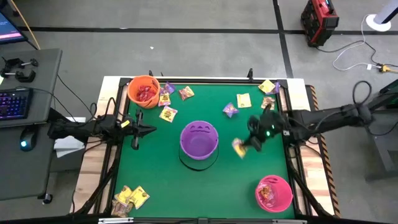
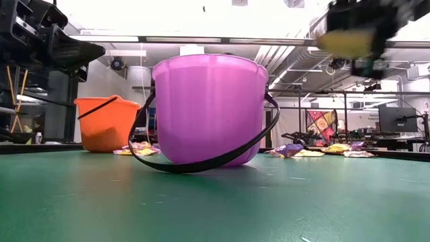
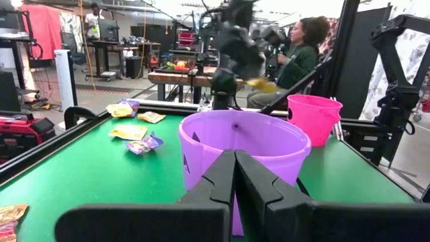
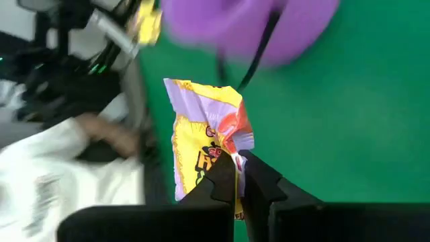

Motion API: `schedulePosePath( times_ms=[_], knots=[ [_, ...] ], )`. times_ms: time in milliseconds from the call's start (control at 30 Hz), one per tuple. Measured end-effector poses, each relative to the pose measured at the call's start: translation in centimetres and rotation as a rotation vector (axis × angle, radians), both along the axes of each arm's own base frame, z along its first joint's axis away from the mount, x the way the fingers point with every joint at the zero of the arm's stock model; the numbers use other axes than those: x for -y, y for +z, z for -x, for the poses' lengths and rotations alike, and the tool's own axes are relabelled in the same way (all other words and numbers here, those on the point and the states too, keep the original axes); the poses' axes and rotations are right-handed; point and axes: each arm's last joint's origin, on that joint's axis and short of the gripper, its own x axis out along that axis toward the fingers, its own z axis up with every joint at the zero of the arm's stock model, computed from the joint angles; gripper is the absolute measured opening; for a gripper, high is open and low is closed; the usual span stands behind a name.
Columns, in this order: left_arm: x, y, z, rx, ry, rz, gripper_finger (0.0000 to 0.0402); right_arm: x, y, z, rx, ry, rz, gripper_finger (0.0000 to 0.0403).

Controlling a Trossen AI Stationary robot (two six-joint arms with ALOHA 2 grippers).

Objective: Sort candy by brand, put in halloween buckets
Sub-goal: Put the yellow candy into the pink bucket

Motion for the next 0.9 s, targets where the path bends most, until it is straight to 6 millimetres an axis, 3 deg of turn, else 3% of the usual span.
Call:
schedulePosePath(
  times_ms=[233,500,667,800,900],
  knots=[
    [0.0,0.0,0.0,0.0,0.0,0.0,0.0,-5.7,0.3,1.6,-0.191,-0.006,-0.362,0.0001],
    [0.0,0.0,0.0,0.0,0.0,0.0,0.0,-9.3,1.0,3.1,-0.287,-0.117,-0.619,0.0],
    [0.0,0.0,0.0,0.0,0.0,0.0,0.0,-11.7,1.4,3.1,-0.389,-0.096,-0.642,0.0],
    [0.0,0.0,0.0,-0.001,0.0,0.0,0.0,-14.1,3.7,2.5,-0.448,-0.065,-0.581,0.0],
    [0.0,0.0,0.0,0.0,0.0,0.0,0.0,-15.3,6.0,2.4,-0.592,-0.092,-0.459,0.0]
  ],
)
